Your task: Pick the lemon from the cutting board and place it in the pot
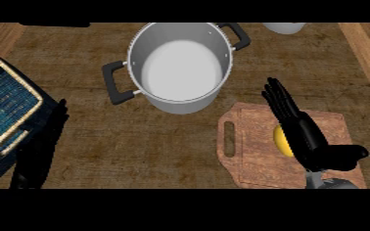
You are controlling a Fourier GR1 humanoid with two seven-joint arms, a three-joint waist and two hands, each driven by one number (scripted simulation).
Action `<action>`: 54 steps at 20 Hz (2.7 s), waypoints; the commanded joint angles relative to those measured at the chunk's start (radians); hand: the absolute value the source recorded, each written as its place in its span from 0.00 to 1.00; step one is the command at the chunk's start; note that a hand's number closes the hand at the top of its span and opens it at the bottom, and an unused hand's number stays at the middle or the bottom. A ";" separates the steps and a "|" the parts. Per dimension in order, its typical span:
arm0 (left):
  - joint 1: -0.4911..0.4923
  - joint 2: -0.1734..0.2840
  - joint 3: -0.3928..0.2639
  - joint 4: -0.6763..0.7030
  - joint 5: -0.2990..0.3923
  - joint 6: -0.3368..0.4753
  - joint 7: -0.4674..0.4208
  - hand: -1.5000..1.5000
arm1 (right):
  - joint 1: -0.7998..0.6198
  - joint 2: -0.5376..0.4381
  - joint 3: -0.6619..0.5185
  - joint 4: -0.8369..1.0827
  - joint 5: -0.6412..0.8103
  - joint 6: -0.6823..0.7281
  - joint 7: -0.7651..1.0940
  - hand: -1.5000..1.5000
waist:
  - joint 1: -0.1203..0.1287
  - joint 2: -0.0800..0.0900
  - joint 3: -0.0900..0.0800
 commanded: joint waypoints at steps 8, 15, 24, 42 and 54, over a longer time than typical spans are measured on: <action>-0.104 -0.155 0.011 -0.074 0.147 -0.025 0.044 0.50 | -0.170 -0.135 -0.123 -0.117 0.035 0.339 -0.392 1.00 | -0.089 -0.031 0.019; -0.170 -0.181 0.014 -0.098 0.176 -0.029 0.097 0.50 | 0.011 -0.144 -0.362 0.099 -0.179 0.657 -0.938 0.00 | -0.066 -0.009 0.025; -0.188 -0.177 0.008 -0.093 0.164 -0.041 0.115 0.50 | 0.047 -0.439 -0.501 0.279 0.053 0.630 -1.125 0.00 | -0.032 -0.011 0.022; -0.285 -0.196 0.031 -0.071 0.132 -0.046 0.194 0.50 | 0.006 -0.590 -0.242 0.443 0.364 0.413 -1.160 0.00 | -0.009 -0.014 0.016; -0.258 -0.233 0.068 -0.076 0.096 -0.070 0.205 0.50 | -0.110 -0.527 -0.165 0.630 0.514 0.285 -1.176 0.00 | -0.020 -0.016 0.015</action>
